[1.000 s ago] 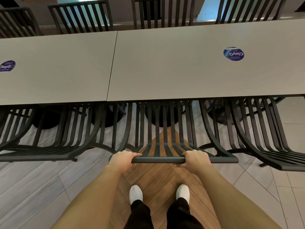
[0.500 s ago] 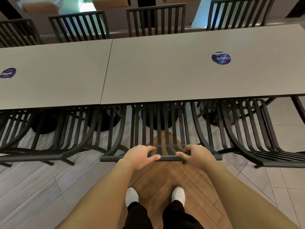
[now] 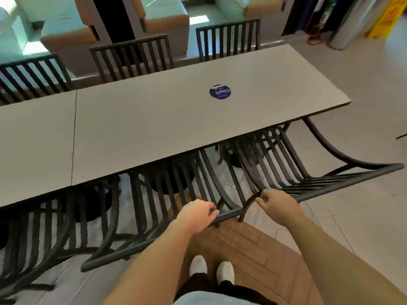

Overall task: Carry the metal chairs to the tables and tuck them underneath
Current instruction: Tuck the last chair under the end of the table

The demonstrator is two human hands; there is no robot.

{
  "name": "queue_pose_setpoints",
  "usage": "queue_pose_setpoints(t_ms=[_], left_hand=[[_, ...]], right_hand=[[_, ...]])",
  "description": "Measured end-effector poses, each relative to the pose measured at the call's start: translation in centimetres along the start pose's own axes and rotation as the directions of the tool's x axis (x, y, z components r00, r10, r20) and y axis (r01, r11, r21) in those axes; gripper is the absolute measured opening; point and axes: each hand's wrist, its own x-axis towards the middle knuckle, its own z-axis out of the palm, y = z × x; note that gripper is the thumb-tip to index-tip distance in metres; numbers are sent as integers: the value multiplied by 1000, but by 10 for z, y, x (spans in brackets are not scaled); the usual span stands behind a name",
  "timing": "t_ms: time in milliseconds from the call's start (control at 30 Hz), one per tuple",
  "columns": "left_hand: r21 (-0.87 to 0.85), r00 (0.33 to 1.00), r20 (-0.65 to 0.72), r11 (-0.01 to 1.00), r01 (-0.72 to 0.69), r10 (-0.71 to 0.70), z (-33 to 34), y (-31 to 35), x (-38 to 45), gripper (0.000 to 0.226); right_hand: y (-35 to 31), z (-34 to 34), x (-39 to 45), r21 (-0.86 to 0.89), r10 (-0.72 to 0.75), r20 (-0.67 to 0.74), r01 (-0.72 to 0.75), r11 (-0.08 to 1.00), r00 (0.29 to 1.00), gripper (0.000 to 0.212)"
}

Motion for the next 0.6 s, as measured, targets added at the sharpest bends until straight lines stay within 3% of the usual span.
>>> queue_pose_setpoints(t_ms=[200, 400, 600], left_hand=[[76, 994, 33, 992, -104, 102, -16, 47, 45, 36], [45, 993, 34, 992, -116, 114, -13, 107, 96, 35], [-40, 998, -64, 999, 4, -7, 2, 194, 145, 38]], right_hand=[[49, -29, -1, 47, 105, -52, -103, 994, 993, 27], [118, -51, 29, 108, 99, -86, -90, 990, 991, 24], [222, -72, 81, 62, 2, -18, -1, 998, 1000, 27]])
